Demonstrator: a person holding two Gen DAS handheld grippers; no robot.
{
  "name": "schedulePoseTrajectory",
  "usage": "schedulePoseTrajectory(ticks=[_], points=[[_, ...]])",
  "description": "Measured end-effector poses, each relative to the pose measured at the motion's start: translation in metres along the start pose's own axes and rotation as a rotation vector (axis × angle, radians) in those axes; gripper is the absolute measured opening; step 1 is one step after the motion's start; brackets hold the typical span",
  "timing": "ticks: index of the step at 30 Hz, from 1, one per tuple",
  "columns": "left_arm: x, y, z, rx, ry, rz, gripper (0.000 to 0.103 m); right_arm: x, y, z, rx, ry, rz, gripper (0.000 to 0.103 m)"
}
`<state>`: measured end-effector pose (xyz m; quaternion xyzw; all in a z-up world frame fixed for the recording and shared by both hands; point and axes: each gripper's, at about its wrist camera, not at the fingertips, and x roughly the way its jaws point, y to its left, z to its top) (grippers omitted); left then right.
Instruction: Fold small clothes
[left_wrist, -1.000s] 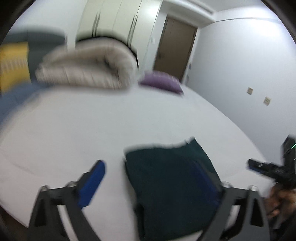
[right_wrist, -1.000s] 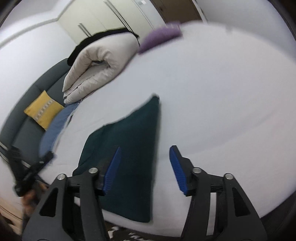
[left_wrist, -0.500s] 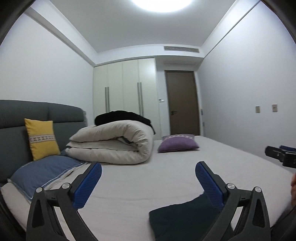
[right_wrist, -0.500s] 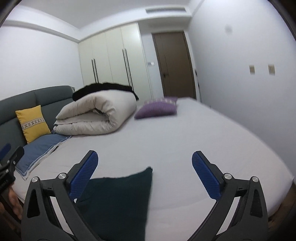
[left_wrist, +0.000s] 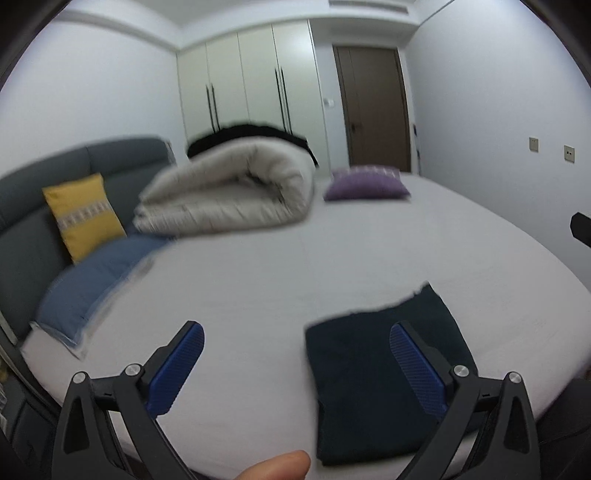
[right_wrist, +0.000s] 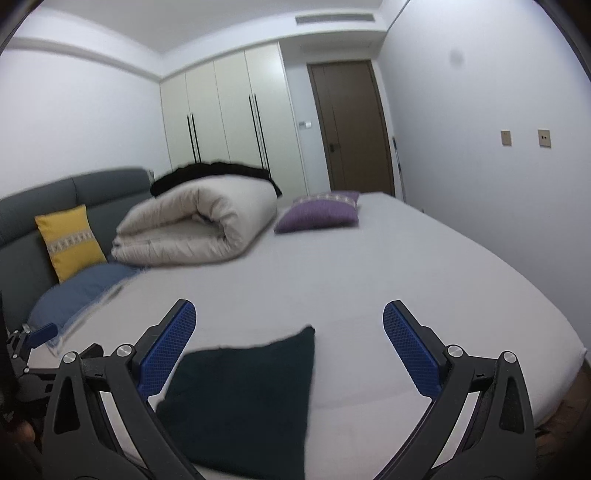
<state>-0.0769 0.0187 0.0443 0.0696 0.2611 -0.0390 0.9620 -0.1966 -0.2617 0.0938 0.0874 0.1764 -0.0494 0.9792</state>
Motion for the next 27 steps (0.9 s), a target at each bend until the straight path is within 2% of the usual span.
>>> schedulePoseTrajectory(ticks=[2, 5, 8, 10, 17, 27], points=[[0.017, 0.004, -0.006, -0.037, 0.071, -0.030, 0.103, 0.009, 0.001, -0.008, 0.002, 0.046, -0.017, 0.103], [0.038, 0.008, -0.017, -0.063, 0.154, -0.053, 0.103, 0.037, 0.000, -0.023, 0.014, 0.163, -0.052, 0.103], [0.046, 0.009, -0.030, -0.090, 0.209, -0.060, 0.103, 0.067, -0.003, -0.045, 0.041, 0.301, -0.064, 0.103], [0.051, 0.010, -0.035, -0.107, 0.239, -0.074, 0.103, 0.086, -0.001, -0.060, 0.043, 0.356, -0.072, 0.103], [0.067, 0.008, -0.048, -0.110, 0.300, -0.085, 0.103, 0.110, 0.016, -0.092, -0.033, 0.424, -0.074, 0.103], [0.076, 0.008, -0.057, -0.108, 0.335, -0.088, 0.103, 0.124, 0.015, -0.112, -0.025, 0.500, -0.057, 0.103]])
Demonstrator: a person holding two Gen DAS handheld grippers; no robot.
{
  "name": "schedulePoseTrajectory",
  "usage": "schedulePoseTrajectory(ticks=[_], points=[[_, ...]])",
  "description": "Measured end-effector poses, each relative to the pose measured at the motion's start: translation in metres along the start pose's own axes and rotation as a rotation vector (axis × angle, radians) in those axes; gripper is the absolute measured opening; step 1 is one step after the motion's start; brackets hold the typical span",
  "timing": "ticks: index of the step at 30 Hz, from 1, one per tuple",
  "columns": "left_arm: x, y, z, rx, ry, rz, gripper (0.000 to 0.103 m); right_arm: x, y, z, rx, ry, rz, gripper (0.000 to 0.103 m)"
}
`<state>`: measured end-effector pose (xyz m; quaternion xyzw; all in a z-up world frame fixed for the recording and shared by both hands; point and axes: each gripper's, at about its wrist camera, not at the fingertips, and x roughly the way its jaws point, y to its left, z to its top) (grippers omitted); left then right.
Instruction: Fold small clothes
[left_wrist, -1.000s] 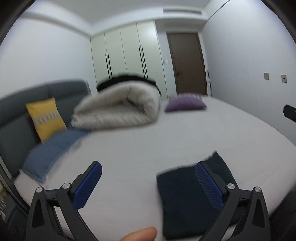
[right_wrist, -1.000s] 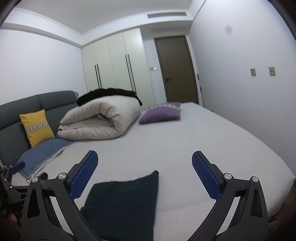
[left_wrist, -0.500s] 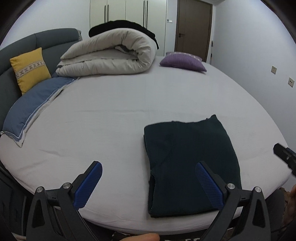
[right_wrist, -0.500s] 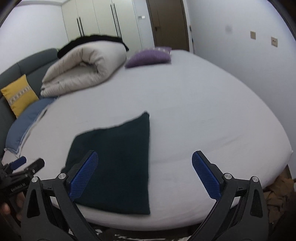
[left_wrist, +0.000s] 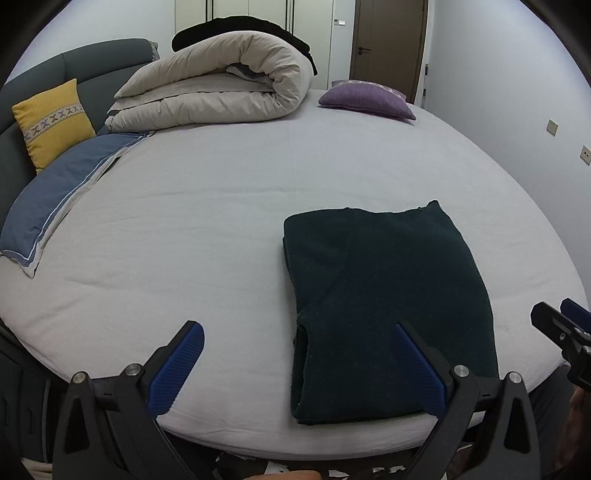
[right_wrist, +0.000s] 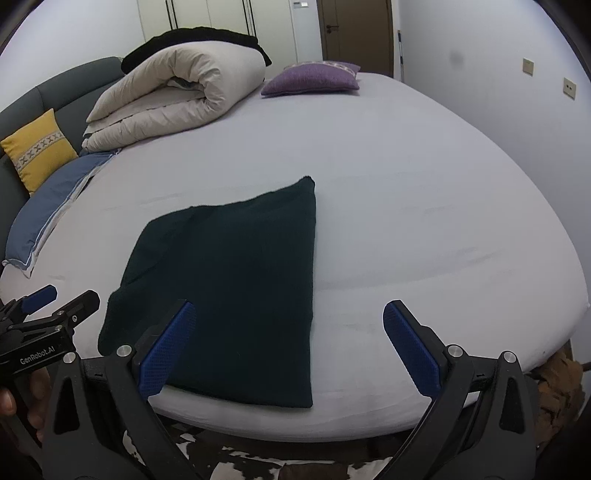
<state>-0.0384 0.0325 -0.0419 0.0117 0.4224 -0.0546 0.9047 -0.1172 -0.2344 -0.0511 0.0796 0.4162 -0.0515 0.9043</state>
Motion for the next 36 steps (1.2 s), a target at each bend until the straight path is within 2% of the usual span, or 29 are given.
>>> schedulePoseTrajectory(ticks=[21, 36], points=[[0.014, 0.005, -0.003, -0.006, 0.020, 0.014, 0.103, 0.016, 0.009, -0.008, -0.021, 0.054, -0.007, 0.103], [0.017, 0.004, -0.008, -0.011, 0.028, 0.017, 0.103, 0.022, 0.014, -0.011, -0.021, 0.057, -0.011, 0.103]])
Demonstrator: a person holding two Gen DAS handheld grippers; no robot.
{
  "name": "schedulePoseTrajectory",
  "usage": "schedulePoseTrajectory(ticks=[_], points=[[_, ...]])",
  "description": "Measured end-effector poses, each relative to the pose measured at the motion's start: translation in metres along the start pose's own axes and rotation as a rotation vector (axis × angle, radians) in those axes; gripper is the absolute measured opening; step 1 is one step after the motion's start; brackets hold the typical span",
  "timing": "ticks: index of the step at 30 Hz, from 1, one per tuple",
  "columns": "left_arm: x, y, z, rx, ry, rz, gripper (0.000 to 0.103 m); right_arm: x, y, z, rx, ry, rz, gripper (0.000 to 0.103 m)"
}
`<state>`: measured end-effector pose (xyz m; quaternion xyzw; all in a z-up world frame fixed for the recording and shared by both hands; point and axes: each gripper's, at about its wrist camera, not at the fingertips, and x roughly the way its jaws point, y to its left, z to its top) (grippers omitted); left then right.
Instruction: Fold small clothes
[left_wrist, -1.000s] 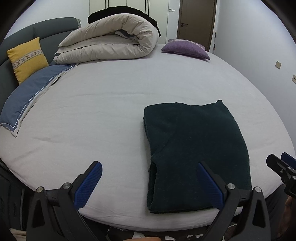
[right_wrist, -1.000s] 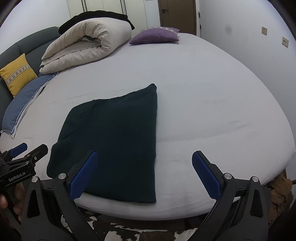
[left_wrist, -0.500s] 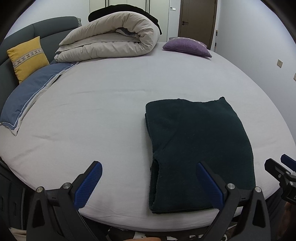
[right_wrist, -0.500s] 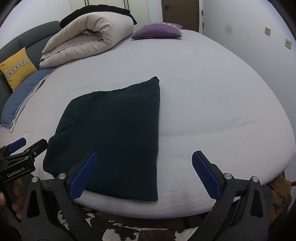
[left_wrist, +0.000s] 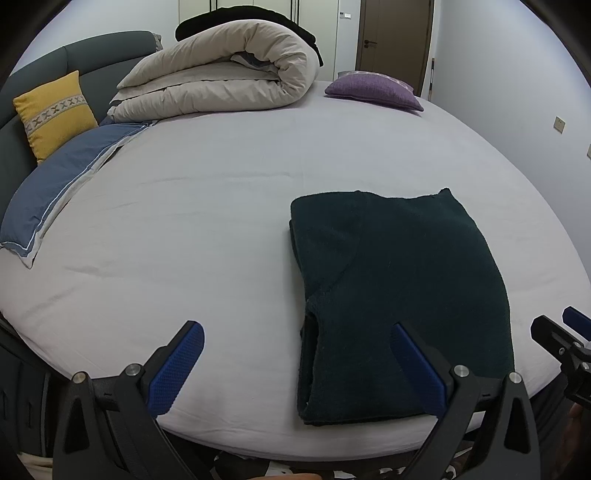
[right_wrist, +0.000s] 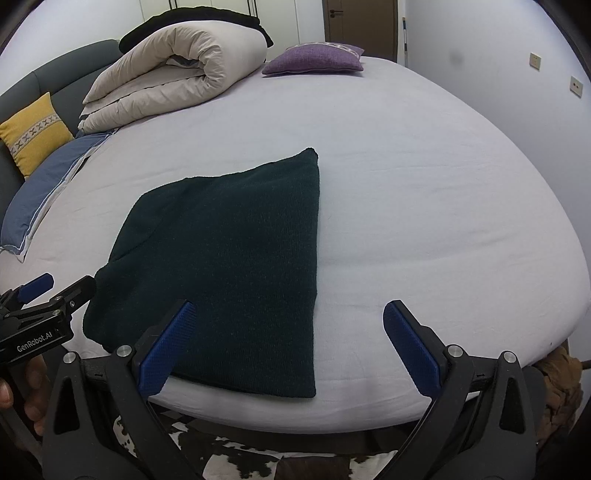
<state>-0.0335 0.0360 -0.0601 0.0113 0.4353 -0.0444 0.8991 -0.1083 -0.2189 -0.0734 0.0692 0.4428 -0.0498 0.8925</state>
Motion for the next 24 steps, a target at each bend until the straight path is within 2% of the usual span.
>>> schedulePoseTrajectory(ticks=[24], points=[[0.0048, -0.0005, -0.0031, 0.005, 0.006, -0.002, 0.103, 0.0031, 0.0017, -0.0027, 0.002, 0.005, -0.002, 0.103]])
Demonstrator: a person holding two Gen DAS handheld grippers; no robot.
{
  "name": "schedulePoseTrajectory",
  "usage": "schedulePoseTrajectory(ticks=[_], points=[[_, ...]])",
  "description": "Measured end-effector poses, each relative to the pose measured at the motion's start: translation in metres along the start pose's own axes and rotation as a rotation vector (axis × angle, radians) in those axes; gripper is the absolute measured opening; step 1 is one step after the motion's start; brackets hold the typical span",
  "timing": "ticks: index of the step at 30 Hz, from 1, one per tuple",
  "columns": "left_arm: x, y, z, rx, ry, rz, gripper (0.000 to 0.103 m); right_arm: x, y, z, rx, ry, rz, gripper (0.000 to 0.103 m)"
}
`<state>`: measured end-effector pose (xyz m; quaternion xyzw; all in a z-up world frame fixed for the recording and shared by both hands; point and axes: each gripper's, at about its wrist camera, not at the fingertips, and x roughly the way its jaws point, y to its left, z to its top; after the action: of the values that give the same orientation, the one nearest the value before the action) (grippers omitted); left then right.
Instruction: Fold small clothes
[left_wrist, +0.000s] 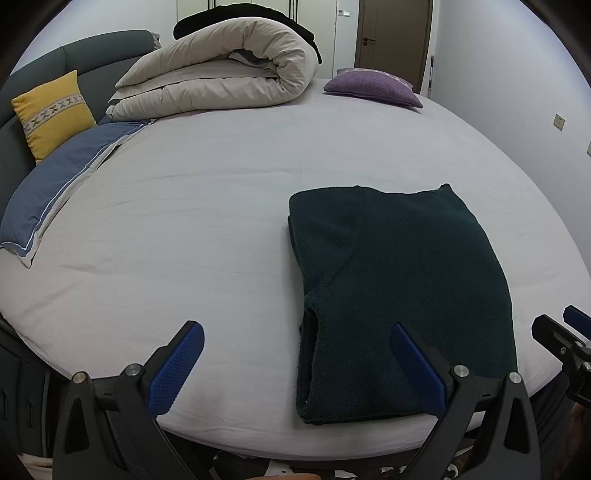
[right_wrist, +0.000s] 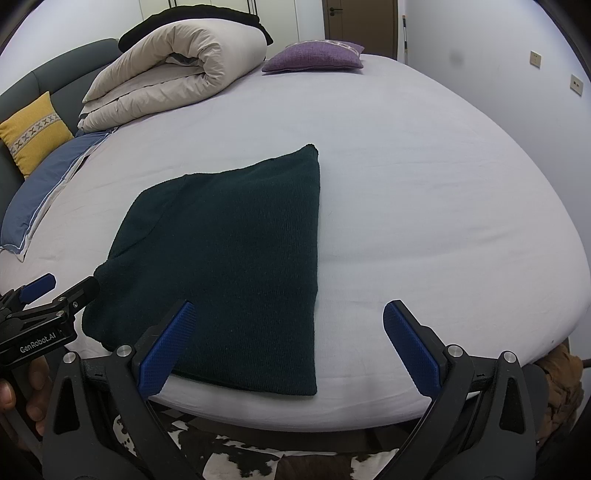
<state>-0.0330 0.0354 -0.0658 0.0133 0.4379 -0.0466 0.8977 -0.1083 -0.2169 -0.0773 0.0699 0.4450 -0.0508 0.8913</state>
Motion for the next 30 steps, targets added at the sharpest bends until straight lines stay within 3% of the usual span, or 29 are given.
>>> schedulePoseTrajectory(ticks=[30], points=[[0.0008, 0.0000, -0.0011, 0.000, 0.002, -0.001, 0.103, 0.0020, 0.0001, -0.0044, 0.003, 0.004, 0.001, 0.103]])
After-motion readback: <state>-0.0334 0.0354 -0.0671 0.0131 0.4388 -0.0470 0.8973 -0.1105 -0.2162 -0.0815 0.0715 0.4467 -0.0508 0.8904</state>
